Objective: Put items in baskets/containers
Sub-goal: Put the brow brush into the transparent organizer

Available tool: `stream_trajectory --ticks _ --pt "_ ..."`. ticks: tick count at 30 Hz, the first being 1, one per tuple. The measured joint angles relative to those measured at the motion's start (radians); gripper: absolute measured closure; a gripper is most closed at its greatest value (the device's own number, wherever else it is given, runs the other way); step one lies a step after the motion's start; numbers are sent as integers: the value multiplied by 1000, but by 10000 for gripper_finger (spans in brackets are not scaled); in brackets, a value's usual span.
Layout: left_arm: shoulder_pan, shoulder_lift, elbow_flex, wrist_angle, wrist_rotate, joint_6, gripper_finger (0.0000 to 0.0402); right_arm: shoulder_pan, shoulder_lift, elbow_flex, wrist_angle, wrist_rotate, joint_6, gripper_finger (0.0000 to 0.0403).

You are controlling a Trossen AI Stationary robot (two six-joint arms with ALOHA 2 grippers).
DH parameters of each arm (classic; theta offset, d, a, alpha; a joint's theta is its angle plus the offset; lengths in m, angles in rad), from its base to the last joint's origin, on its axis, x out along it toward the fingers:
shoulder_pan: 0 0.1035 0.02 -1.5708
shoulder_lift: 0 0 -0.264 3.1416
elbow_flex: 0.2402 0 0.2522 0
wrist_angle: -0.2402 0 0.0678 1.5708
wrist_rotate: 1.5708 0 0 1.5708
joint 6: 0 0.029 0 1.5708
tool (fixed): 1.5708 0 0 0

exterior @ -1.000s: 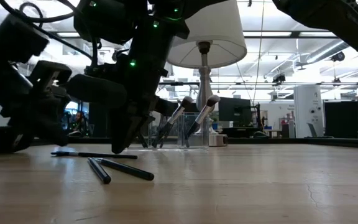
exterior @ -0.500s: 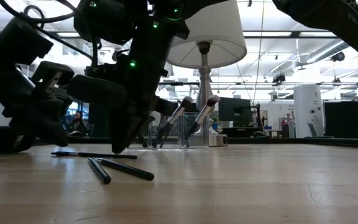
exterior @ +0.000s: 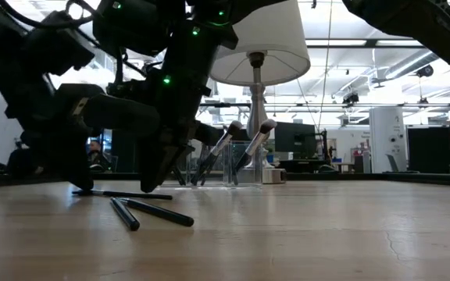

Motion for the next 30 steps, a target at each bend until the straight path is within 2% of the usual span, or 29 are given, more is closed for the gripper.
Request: stream_trajectory --ticks 5,9,13,17,24,30 --pt "0 20 60 -119 -14 106 401 0 0 0 -1 1 0 394" --pt "0 57 60 -123 -15 108 401 3 -4 0 -2 16 0 394" --pt "0 85 59 -117 -14 108 401 18 -44 -1 -10 105 -14 394" --pt "0 94 59 -101 -13 108 401 38 -104 0 -6 109 -72 387" --pt "0 95 59 -86 -12 109 401 71 -104 -22 30 22 -83 326" --pt "-1 98 58 -70 -11 109 401 76 -80 -30 134 33 -174 263"
